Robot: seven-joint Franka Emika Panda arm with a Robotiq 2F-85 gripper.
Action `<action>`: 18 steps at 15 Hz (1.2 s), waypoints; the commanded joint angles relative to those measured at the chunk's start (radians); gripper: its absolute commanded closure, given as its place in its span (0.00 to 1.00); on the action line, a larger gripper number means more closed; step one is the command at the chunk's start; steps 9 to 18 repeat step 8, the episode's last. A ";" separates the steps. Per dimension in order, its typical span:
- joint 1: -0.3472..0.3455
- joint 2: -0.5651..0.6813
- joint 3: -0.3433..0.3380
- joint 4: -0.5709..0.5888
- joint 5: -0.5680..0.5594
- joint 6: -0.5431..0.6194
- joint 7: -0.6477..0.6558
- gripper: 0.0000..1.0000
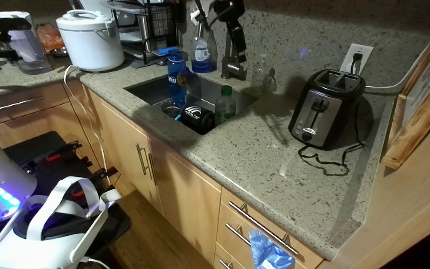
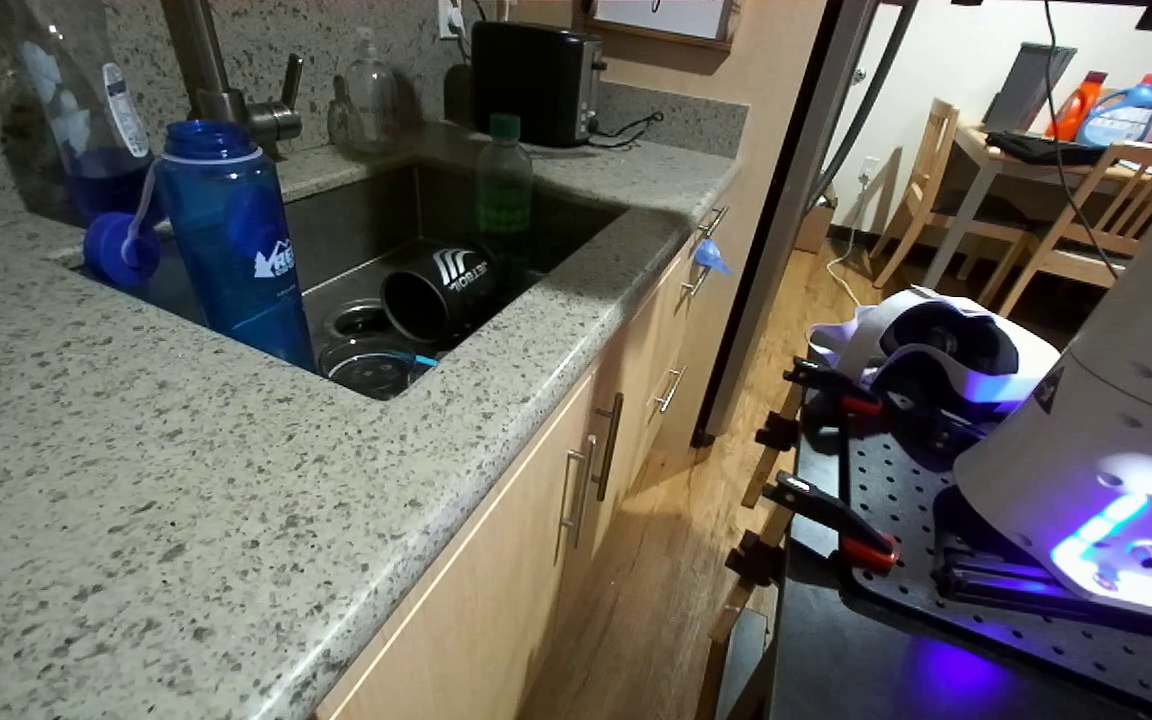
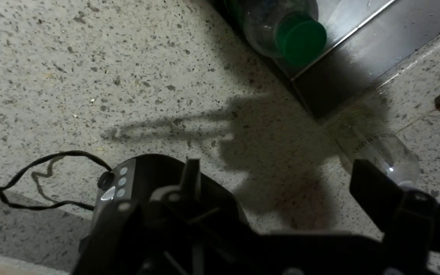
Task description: Place the green bottle in the sink
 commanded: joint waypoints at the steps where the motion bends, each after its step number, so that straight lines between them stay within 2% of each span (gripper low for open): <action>1: 0.013 -0.087 -0.006 -0.092 -0.045 0.011 0.012 0.00; 6: 0.011 -0.165 0.004 -0.180 -0.067 0.014 -0.022 0.00; 7: 0.005 -0.096 0.001 -0.103 -0.054 -0.004 -0.008 0.00; 18: 0.006 -0.110 0.001 -0.119 -0.054 -0.004 -0.012 0.00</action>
